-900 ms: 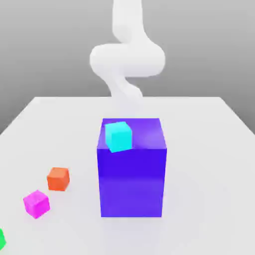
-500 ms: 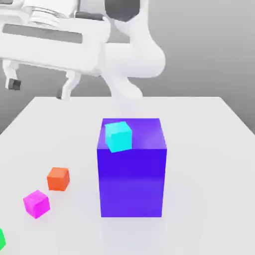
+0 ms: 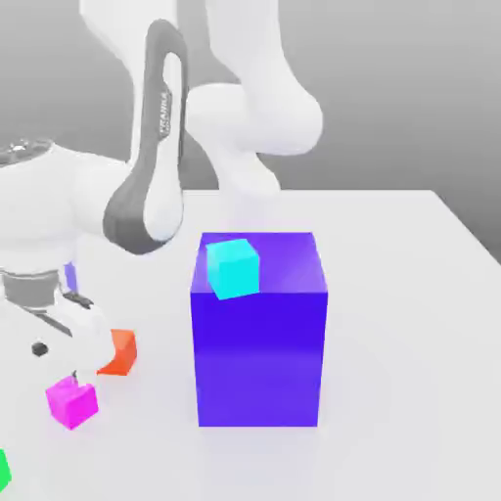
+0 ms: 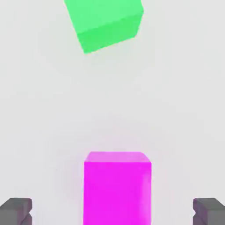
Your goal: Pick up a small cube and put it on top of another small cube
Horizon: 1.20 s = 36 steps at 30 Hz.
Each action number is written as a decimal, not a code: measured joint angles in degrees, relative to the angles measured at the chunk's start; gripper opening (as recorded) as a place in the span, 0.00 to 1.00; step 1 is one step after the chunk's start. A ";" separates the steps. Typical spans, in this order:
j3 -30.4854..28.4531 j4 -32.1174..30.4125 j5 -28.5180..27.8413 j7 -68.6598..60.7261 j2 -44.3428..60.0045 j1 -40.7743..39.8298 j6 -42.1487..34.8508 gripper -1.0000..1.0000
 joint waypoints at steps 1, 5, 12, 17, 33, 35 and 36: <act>0.66 0.38 0.61 -0.48 2.09 -0.57 1.64 0.50; 1.64 1.05 1.23 -1.01 5.69 -1.41 4.47 0.00; 1.20 0.44 0.46 -0.37 2.61 -1.16 2.04 0.00; -0.34 1.06 -2.27 2.51 -4.24 0.06 -5.69 0.00; -1.18 27.63 0.09 12.68 10.84 1.26 -17.08 0.00; -1.03 27.79 0.34 12.54 12.15 1.18 -15.95 1.00; -1.03 27.79 0.34 12.54 12.15 1.18 -15.95 1.00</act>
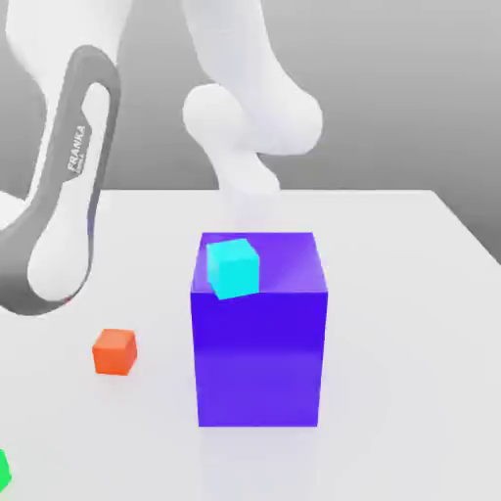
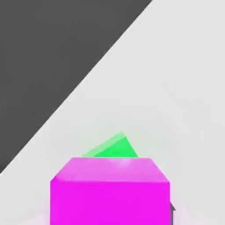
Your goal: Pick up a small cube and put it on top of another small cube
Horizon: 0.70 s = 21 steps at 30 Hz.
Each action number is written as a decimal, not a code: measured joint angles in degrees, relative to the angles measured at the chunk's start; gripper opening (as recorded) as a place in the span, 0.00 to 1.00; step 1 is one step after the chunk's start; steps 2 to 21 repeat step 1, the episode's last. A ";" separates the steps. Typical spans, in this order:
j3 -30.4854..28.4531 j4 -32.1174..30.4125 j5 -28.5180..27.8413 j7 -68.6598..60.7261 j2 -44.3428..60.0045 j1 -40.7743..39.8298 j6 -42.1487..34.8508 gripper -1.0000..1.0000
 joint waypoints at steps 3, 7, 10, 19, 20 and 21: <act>0.00 0.00 0.00 0.00 0.00 0.00 0.00 1.00; 0.00 0.00 0.00 0.00 0.00 0.00 0.00 1.00; 0.00 0.00 0.00 0.00 0.00 0.00 0.00 1.00; 0.00 0.00 0.00 0.00 0.00 0.00 0.00 1.00; 0.00 0.00 0.00 0.00 0.00 0.00 0.00 1.00; 0.00 0.00 0.00 0.00 0.00 0.00 0.00 1.00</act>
